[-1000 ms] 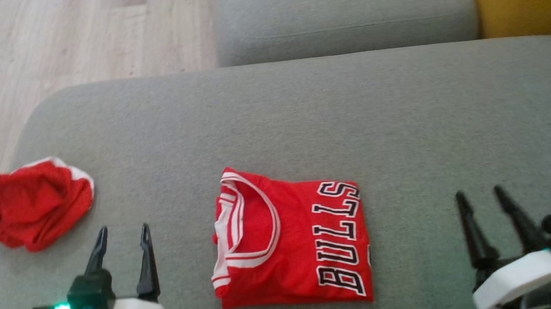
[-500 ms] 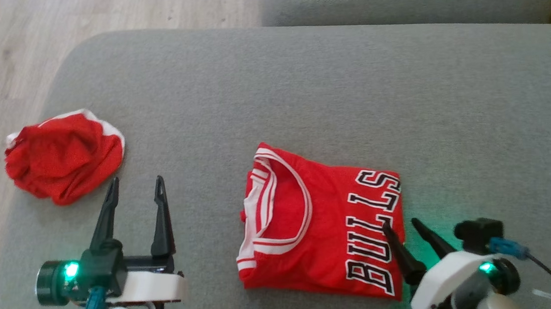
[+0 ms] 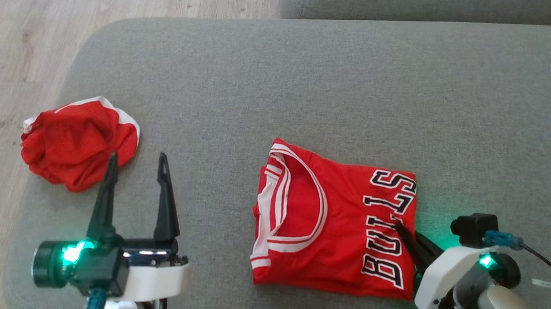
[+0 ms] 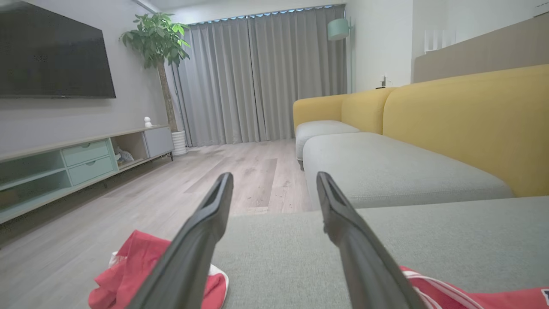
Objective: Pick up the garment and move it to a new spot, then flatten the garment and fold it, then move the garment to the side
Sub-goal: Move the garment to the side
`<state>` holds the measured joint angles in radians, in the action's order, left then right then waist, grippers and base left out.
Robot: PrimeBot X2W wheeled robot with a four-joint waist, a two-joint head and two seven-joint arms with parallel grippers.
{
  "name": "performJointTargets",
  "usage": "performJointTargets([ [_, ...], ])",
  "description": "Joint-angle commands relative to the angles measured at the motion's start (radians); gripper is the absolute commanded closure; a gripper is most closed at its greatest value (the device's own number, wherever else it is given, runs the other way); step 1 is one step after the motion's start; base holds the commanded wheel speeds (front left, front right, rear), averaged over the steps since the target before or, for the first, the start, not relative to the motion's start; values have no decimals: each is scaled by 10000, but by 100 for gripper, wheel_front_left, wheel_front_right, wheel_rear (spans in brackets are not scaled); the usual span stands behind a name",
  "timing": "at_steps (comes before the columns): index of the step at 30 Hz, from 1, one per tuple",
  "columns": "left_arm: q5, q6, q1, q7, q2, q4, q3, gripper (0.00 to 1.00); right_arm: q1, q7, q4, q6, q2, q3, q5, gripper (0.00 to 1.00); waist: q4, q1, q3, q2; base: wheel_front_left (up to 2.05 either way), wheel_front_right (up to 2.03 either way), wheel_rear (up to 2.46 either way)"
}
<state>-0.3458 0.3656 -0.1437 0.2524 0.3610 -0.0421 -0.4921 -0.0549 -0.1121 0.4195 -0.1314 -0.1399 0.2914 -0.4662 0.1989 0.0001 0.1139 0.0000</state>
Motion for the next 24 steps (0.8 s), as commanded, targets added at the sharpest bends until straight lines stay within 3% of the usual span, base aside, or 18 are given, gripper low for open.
performJointTargets([
  [1,206,-88,-359,90,78,-392,594,0,-334,245,-246,7,-219,169,246,100,-47,-1,-5,0,0,0,0],
  [4,464,-284,-202,91,-96,-491,949,0,-398,402,-409,7,-501,107,597,100,-232,-1,-2,0,0,0,0],
  [14,945,-1185,-81,92,-1073,-389,1640,0,-1323,-16,-870,7,-2578,-359,1253,100,-2349,-1,614,0,0,0,0],
  [19,1264,-1771,-699,93,-1547,-199,1620,0,-2154,-111,-552,7,-4053,-1319,1346,100,-3042,-1,1224,0,0,0,0],
  [24,1632,-2308,-1454,93,-1958,3,1484,0,-2986,-14,220,7,-5251,-2602,1518,100,-3165,-1,1931,0,0,0,0],
])
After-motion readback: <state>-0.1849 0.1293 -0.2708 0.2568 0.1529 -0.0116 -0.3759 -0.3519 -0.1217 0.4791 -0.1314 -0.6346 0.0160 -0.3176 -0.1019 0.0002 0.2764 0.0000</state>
